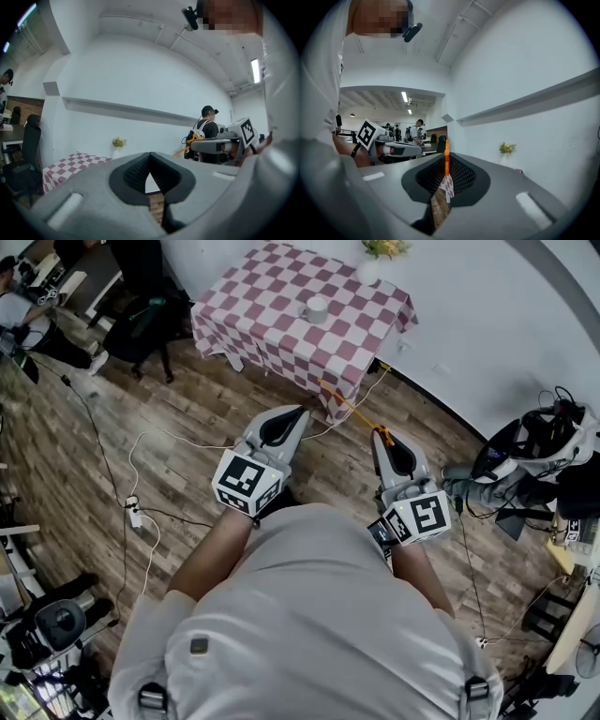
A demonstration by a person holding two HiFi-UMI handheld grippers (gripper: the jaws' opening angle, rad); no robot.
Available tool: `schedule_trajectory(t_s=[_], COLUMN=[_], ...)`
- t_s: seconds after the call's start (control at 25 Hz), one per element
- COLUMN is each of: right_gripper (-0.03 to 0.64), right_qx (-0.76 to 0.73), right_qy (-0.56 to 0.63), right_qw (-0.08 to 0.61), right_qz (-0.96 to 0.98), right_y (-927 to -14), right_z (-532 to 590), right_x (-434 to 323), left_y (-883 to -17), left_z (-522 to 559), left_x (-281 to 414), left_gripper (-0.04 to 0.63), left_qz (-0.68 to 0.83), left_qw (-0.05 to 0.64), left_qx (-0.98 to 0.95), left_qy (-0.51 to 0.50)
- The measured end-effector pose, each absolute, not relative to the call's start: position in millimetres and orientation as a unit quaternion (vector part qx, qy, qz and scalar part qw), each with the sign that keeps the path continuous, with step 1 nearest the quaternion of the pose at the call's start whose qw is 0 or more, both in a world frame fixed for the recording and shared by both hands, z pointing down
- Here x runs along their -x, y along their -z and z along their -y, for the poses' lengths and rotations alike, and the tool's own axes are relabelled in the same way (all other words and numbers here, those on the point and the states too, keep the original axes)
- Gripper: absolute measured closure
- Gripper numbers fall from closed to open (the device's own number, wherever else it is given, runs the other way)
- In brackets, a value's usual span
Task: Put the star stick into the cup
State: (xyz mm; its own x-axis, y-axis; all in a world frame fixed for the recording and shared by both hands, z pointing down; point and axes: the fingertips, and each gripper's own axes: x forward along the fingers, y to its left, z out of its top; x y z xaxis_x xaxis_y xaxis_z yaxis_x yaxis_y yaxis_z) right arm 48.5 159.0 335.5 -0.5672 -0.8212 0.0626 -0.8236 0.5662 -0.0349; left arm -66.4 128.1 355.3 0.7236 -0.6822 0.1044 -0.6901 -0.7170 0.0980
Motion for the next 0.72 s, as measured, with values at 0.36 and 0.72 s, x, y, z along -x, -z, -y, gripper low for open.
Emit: schedule_trajectory(t_s=[0.36,0.72], right_gripper=[0.589,0.589], right_qx=[-0.467,-0.449], right_qy=[-0.038,-0.043], right_qw=[0.026,0.034], right_qz=[0.883,0.892], right_y=[-337.5,-346.6], right_z=[-122.7,-91.8], right_x=[24.8,62.4], left_y=[-355.2,-365.5], left_z=[-90.2,-66.2], left_x=[134.1,174.8], left_gripper=[0.591,0.591], left_qz=[0.361,0.381], left_qw=[0.070,0.084], left_qx=[-0.930,-0.920], left_qy=[-0.028,-0.027])
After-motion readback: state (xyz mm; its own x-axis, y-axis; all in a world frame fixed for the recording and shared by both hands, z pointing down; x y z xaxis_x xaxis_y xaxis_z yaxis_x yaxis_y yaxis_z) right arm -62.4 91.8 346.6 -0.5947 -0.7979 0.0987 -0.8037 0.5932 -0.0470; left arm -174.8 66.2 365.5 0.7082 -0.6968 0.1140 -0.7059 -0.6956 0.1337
